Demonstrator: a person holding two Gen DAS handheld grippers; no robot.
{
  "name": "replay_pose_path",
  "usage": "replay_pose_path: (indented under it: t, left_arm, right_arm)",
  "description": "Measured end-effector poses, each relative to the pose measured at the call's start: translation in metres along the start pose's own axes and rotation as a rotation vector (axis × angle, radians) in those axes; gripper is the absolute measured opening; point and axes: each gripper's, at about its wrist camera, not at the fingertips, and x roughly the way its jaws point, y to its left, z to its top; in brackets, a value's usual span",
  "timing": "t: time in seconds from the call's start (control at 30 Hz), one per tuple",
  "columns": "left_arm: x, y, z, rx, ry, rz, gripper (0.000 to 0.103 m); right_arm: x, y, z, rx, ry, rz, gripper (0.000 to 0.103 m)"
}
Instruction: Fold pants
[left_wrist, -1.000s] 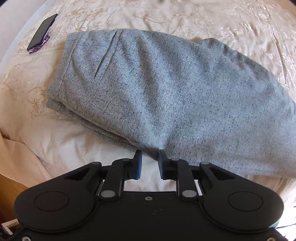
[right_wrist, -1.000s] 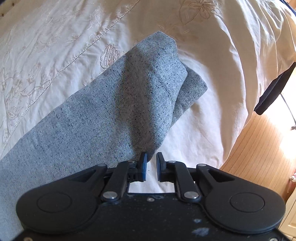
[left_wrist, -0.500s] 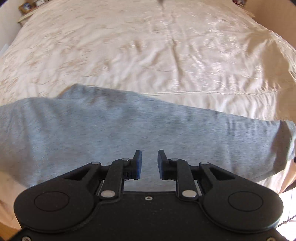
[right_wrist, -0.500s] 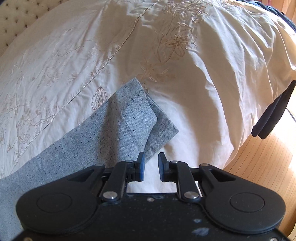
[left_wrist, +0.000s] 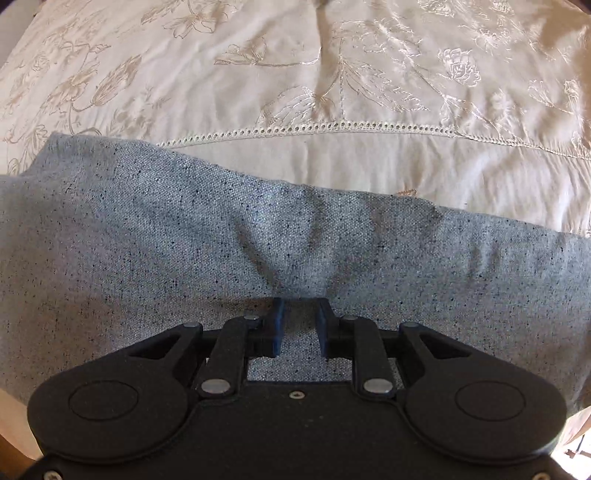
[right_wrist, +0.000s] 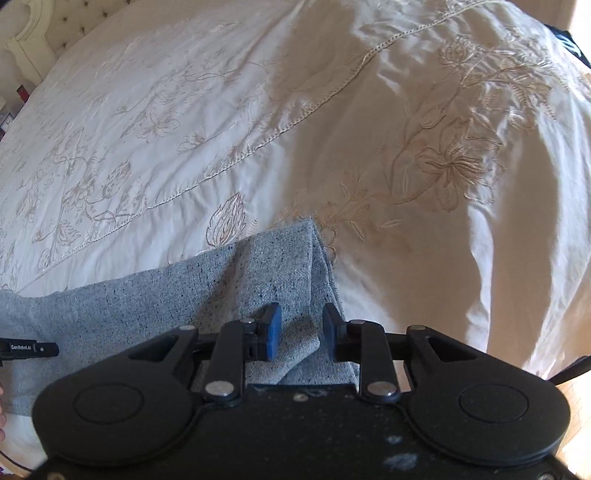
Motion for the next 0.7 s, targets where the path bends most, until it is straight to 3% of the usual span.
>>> replay_pose_path:
  t: [0.07,0.1,0.13,0.23,0.37,0.47,0.5,0.57,0.7]
  left_arm:
    - [0.001,-0.003,-0.002,0.011,-0.006,0.016,0.031]
    - [0.0,-0.006,-0.003,0.018,-0.007,0.025,0.031]
    - [0.0,-0.006,-0.003,0.024,-0.006,0.032,0.031]
    - [0.0,-0.008,-0.004,0.022,-0.004,0.043,0.031]
    - [-0.001,-0.017,-0.001,0.014,-0.008,0.054,0.03]
    - [-0.002,-0.025,-0.002,0.038,-0.016,0.065,0.03]
    - [-0.003,-0.027,-0.002,0.041,-0.019,0.066,0.03]
    - [-0.004,-0.03,-0.004,0.04,-0.027,0.065,0.03]
    - [-0.01,-0.031,-0.012,0.054,-0.045,0.052,0.03]
  right_arm:
    - [0.014,-0.001,0.008,0.019,0.084,0.064,0.028]
    - [0.016,0.002,0.012,0.02,0.123,0.094,0.021]
    - [0.014,0.005,0.017,0.018,0.14,0.12,0.005]
    - [-0.014,0.018,0.028,-0.008,0.092,0.141,0.003]
    - [-0.022,0.02,0.034,-0.093,0.062,-0.018,0.004]
    - [-0.015,0.022,0.027,-0.168,0.018,-0.26,0.012]
    - [-0.019,0.026,0.023,-0.197,-0.026,-0.282,0.012]
    - [-0.026,0.036,0.016,-0.216,-0.065,-0.192,0.012]
    - [-0.006,0.07,0.0,-0.219,0.024,0.039,0.011]
